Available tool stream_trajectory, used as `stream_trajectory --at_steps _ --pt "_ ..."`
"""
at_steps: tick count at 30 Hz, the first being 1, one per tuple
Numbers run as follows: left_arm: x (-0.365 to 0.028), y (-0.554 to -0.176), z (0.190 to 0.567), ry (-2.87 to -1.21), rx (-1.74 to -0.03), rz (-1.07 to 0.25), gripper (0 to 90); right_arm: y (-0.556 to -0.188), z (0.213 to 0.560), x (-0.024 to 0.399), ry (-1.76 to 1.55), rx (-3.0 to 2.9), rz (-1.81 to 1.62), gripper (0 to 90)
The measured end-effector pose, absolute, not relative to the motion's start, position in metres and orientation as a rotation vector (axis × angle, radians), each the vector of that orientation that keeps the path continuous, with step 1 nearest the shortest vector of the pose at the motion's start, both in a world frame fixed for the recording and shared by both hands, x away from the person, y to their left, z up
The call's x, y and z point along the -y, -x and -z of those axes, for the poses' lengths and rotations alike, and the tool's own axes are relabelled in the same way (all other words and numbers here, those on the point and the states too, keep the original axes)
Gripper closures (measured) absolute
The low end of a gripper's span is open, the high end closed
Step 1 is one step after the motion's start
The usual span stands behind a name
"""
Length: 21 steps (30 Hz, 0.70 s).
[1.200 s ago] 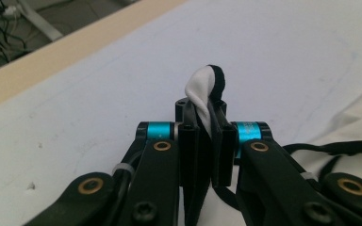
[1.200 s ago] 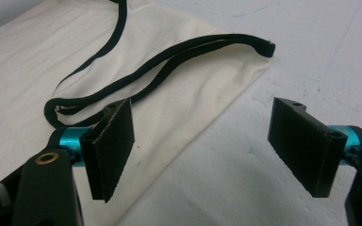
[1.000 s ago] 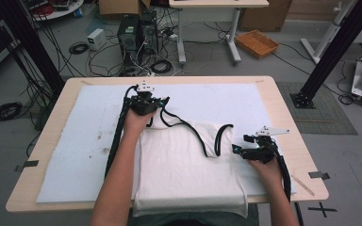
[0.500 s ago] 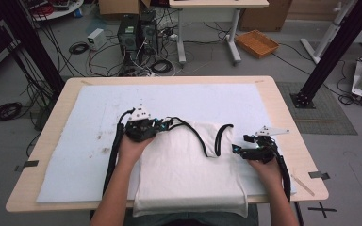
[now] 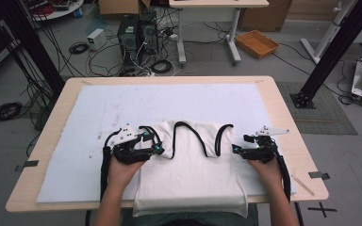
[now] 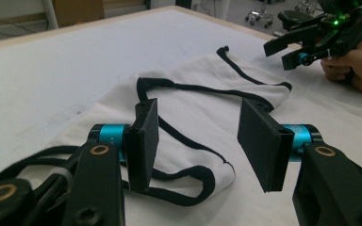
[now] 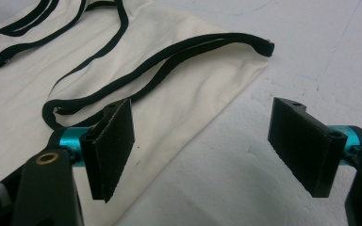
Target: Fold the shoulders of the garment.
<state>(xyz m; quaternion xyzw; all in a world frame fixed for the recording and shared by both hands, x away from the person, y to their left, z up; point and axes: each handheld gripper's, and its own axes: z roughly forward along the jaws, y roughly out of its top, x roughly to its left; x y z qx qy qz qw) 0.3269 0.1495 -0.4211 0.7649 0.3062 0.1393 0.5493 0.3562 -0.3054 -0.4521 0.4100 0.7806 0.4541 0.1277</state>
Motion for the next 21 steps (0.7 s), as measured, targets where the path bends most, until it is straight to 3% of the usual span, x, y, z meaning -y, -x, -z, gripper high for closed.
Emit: stream_trajectory --at_steps 5,9,10,11,13,21 --pt "-0.126 -0.333 0.434 -1.962 -0.705 -0.314 50.9 -0.356 0.452 0.306 -1.191 -2.271 -1.322 23.7" --pt "-0.116 -0.337 0.443 -2.064 -0.692 -0.323 65.3 -0.356 0.452 0.305 -1.197 -2.272 -1.317 23.7" --pt "-0.113 -0.338 0.448 -2.135 -0.678 -0.303 65.3 -0.356 0.452 0.305 -1.193 -2.271 -1.318 23.7" --pt "-0.112 -0.338 0.449 -2.152 -0.681 -0.3 75.3 -0.357 0.452 0.305 -1.194 -2.273 -1.321 23.7" --pt "-0.115 -0.337 0.447 -2.16 -0.682 -0.288 81.6 -0.357 0.452 0.306 -1.203 -2.27 -1.321 23.7" --pt "-0.13 -0.327 0.44 -2.136 -0.688 -0.21 83.4 -0.357 0.452 0.306 -1.195 -2.271 -1.322 23.7"
